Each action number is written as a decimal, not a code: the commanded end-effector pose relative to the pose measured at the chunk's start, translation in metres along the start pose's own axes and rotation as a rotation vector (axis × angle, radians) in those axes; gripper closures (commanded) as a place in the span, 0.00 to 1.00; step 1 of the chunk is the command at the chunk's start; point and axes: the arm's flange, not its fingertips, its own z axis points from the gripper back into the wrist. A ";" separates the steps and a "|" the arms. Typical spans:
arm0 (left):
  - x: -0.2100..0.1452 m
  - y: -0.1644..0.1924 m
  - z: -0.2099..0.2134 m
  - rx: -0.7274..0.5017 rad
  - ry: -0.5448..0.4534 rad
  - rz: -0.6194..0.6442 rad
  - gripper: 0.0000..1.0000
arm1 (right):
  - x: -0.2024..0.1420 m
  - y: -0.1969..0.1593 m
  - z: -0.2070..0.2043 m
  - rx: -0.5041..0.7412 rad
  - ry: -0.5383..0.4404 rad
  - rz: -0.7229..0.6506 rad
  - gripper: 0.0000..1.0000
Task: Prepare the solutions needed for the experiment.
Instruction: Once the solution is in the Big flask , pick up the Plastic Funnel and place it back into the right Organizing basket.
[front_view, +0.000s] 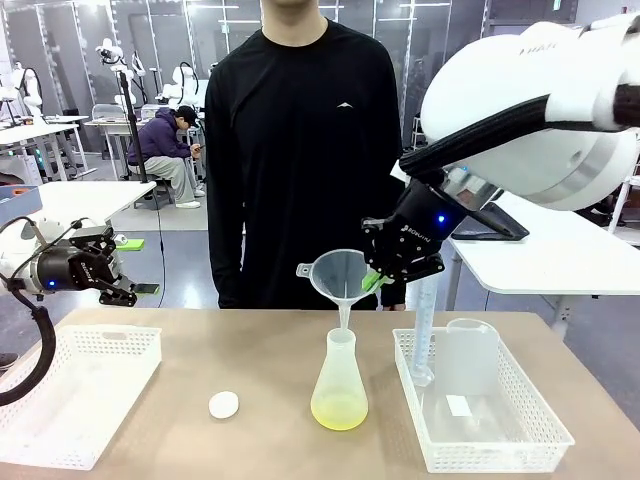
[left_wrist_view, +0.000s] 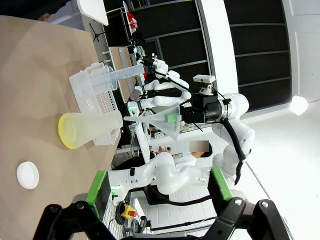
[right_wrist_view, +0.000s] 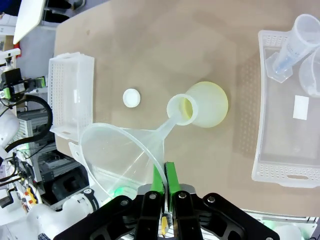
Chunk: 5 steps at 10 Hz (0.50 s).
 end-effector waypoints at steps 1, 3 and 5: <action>-0.001 -0.002 0.000 -0.010 0.004 -0.003 0.00 | -0.003 -0.005 0.007 0.038 0.006 0.022 1.00; -0.001 -0.002 0.000 -0.010 0.004 -0.003 0.00 | -0.001 -0.013 0.017 0.032 0.011 0.012 1.00; -0.001 -0.002 0.000 -0.010 0.004 -0.003 0.00 | 0.003 -0.044 0.035 0.045 0.021 -0.023 1.00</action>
